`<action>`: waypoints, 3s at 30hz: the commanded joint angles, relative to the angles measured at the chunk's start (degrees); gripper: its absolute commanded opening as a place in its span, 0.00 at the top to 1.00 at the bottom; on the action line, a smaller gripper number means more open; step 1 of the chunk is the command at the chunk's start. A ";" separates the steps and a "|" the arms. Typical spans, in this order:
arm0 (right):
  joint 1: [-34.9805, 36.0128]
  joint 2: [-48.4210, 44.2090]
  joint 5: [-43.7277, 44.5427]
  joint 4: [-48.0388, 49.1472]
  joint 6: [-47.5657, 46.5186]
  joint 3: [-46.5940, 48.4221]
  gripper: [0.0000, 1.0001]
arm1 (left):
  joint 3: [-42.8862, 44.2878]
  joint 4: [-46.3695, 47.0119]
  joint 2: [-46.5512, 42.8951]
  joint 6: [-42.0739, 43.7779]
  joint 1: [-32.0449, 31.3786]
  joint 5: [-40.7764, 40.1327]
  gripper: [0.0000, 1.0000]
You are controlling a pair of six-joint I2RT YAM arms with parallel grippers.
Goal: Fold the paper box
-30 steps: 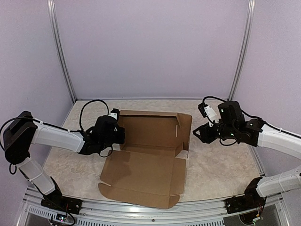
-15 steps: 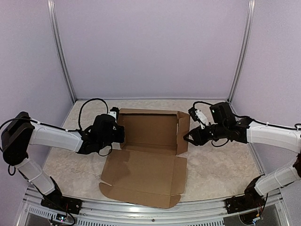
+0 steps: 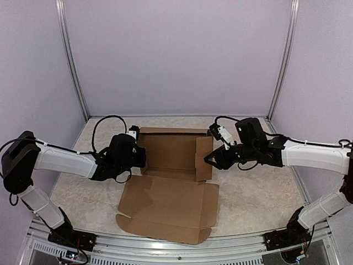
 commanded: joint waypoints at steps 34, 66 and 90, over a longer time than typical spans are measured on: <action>12.02 13.81 43.75 23.91 10.96 2.79 0.54 | 4.11 -6.06 -0.56 -3.47 -6.33 -7.93 1.00; 12.04 9.71 41.82 31.15 9.12 -3.89 0.35 | 2.93 -7.92 -4.28 -5.79 -7.43 -8.86 1.00; 12.09 0.89 32.88 24.28 14.66 -11.27 0.24 | 6.09 -11.59 -2.21 -13.55 -7.73 -9.18 1.00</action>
